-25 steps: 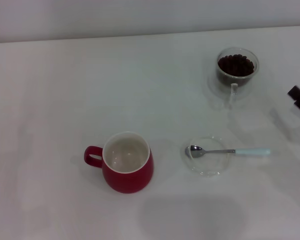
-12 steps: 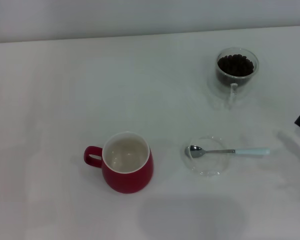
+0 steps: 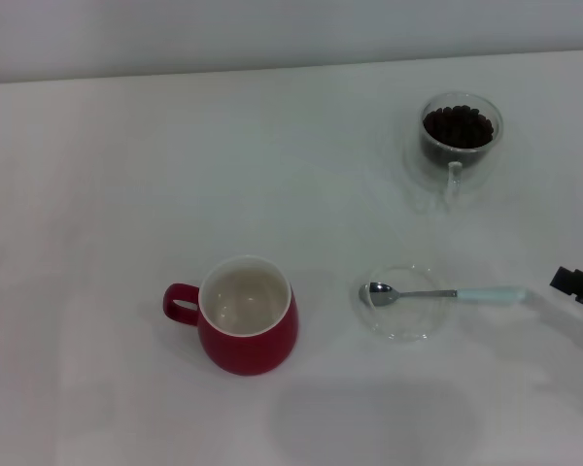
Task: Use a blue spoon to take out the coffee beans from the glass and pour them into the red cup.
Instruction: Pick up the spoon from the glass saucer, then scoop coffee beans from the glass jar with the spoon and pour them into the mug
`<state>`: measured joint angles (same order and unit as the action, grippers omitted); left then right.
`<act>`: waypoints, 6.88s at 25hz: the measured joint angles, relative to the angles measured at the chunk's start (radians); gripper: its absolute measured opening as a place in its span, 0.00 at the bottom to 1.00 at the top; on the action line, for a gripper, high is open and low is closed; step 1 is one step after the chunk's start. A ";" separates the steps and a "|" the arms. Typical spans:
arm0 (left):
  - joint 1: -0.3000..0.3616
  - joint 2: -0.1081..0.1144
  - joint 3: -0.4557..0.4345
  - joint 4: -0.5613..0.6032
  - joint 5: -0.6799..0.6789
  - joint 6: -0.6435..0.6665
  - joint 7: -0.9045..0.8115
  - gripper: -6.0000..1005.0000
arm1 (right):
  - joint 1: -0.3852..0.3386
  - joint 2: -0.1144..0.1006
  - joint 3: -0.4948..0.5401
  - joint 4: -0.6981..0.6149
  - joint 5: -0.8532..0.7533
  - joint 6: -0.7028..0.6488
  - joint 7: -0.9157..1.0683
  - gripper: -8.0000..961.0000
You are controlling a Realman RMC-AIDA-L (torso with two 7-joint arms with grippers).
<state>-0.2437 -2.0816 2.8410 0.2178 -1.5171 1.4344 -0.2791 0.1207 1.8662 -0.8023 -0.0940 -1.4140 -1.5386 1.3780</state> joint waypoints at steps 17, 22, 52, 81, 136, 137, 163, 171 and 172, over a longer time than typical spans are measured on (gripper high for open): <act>-0.043 -0.002 0.000 0.000 0.000 0.000 0.000 0.78 | -0.125 0.135 0.138 0.004 0.016 -0.024 -0.008 0.86; -0.054 -0.002 0.000 0.000 0.000 0.000 0.000 0.78 | -0.128 0.148 0.138 0.027 0.015 -0.037 -0.030 0.86; -0.055 -0.002 0.000 0.000 0.003 -0.002 0.000 0.78 | 0.000 0.157 0.137 0.143 0.022 0.059 -0.131 0.85; -0.057 0.000 0.000 0.000 0.005 -0.002 0.000 0.78 | 0.034 0.153 0.130 0.142 0.021 0.089 -0.119 0.52; -0.069 -0.002 0.000 -0.002 0.005 -0.002 0.000 0.79 | 0.035 0.146 0.104 0.134 0.018 0.078 -0.078 0.17; -0.069 -0.002 0.000 -0.002 0.005 -0.002 0.000 0.79 | 0.035 0.145 0.104 0.134 0.018 0.072 -0.077 0.17; -0.063 0.000 0.000 -0.003 0.005 0.001 0.000 0.79 | 0.078 0.127 0.123 -0.086 0.065 -0.091 0.049 0.16; -0.060 0.000 0.000 -0.036 0.047 -0.013 0.000 0.78 | 0.196 0.121 0.163 -0.194 0.102 -0.017 0.044 0.16; -0.058 -0.001 0.000 -0.039 0.056 -0.013 0.000 0.78 | 0.207 0.120 0.163 -0.219 0.101 0.007 0.042 0.16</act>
<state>-0.3019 -2.0822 2.8414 0.1788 -1.4616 1.4211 -0.2793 0.3278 1.9862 -0.6395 -0.3126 -1.3127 -1.5313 1.4202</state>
